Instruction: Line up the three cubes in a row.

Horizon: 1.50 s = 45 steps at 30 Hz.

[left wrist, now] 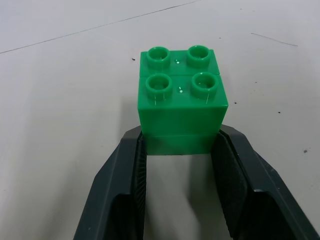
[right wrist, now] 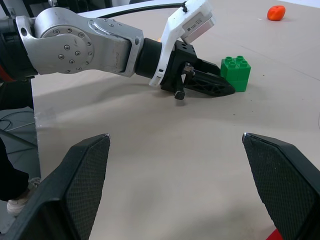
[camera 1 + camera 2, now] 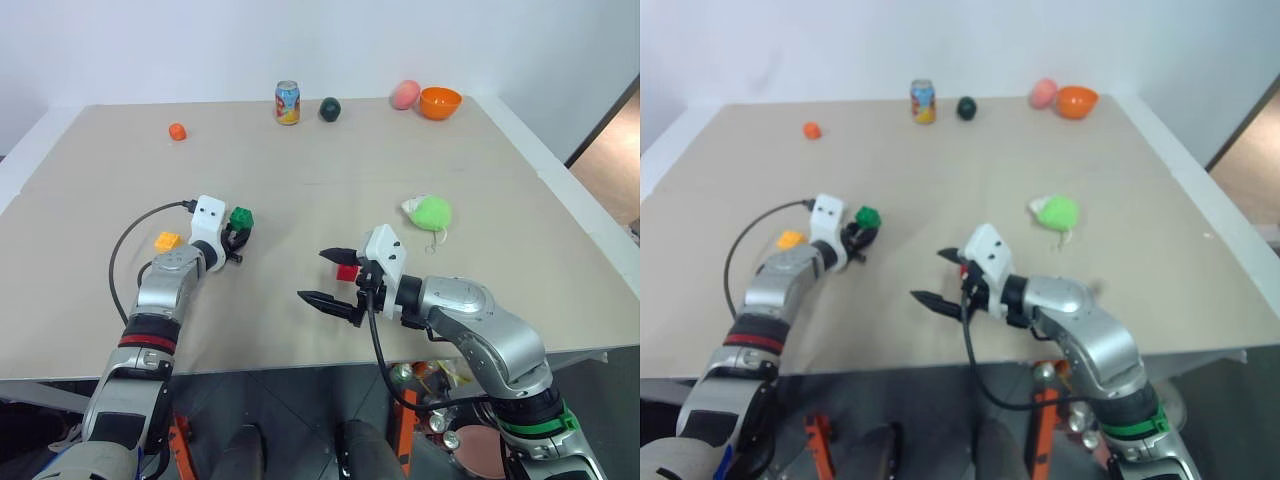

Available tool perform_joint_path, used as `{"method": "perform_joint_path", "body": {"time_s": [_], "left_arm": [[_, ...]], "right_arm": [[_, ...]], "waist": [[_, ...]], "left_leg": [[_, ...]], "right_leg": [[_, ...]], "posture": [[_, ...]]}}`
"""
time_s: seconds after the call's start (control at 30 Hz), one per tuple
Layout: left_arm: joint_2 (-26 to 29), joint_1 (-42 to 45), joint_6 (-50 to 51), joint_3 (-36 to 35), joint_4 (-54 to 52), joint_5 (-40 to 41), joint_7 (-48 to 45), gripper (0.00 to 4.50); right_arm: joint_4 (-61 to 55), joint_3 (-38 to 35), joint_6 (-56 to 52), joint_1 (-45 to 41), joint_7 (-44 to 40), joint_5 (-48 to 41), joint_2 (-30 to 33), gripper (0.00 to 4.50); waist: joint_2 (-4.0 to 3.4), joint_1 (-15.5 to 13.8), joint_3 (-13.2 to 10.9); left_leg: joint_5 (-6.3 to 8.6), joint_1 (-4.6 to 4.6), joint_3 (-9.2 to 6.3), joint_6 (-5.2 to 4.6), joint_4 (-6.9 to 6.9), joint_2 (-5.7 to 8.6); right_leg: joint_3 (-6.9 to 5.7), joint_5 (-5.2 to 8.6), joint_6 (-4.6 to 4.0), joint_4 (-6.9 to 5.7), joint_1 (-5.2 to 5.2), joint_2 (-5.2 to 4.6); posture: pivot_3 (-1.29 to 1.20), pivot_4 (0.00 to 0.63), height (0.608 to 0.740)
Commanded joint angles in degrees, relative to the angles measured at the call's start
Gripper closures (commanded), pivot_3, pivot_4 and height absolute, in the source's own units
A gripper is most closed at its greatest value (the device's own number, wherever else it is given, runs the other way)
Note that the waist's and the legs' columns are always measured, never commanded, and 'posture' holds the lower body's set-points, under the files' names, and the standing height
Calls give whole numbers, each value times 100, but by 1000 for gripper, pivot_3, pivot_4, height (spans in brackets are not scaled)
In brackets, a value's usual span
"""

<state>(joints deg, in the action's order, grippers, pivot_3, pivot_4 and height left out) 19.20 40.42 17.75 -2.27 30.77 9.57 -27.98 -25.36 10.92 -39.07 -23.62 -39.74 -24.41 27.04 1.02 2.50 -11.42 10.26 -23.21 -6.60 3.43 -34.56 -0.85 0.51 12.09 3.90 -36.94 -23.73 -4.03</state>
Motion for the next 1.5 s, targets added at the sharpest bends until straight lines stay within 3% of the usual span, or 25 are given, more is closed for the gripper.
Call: {"method": "perform_joint_path", "body": {"time_s": [0.03, 0.2, 0.33, 0.43, 0.73, 1.1, 1.5], "left_arm": [[147, -23, -89, 181, -894, 275, -885, 3172], [483, -267, 239, 741, -2115, 776, -2568, 3172], [750, -302, 211, 981, -2137, 768, -3233, 3172], [850, -224, 47, 1138, -1793, 669, -3614, 3172], [674, 468, -943, 1247, -77, 292, -4224, 3172], [527, 996, -1711, 1301, 1244, 83, -5200, 3172], [239, 1810, -2817, 1247, 2743, -406, -5359, 3172]], "right_arm": [[-209, -260, 61, -87, -159, -161, 150, 140], [-761, -736, -190, 251, -1096, -1169, 838, 140], [-937, -1106, -396, 485, -1227, -1708, 1122, 140], [-992, -1434, -531, 702, -1244, -2055, 1321, 140], [-490, -1892, -321, 1249, -1371, -1921, 1849, 140], [-534, -1845, -260, 1252, -1314, -1916, 1882, 140], [-632, -1870, -302, 1257, -1271, -1982, 1884, 140]], "waist": [[0, 1, 0], [2, -13, -2], [2, 18, -1], [3, 10, -2], [9, -35, -5], [10, -33, -6], [14, -48, -8]], "left_leg": [[0, -4, 0, 0, 0, 0], [-1, -17, 0, 2, 1, 1], [4, -11, 2, -5, 4, -1], [3, -9, 2, -7, 2, -4], [3, -18, 3, -7, -9, -1], [5, -20, 3, -10, -6, -2], [5, -22, 3, -10, -7, -1]], "right_leg": [[0, 0, 0, 0, -4, 0], [1, 5, 3, 0, -12, -3], [1, 11, -2, 0, -13, 0], [1, 20, -31, -1, -13, 4], [1, 17, -30, 0, -13, 2], [1, 9, -4, 0, -15, 4], [1, 7, -1, 0, -15, 4]], "posture": [[0, 150, 740], [0, 150, 740], [0, 150, 740], [0, 150, 740], [0, 150, 740], [0, 150, 740], [0, 150, 740]]}}
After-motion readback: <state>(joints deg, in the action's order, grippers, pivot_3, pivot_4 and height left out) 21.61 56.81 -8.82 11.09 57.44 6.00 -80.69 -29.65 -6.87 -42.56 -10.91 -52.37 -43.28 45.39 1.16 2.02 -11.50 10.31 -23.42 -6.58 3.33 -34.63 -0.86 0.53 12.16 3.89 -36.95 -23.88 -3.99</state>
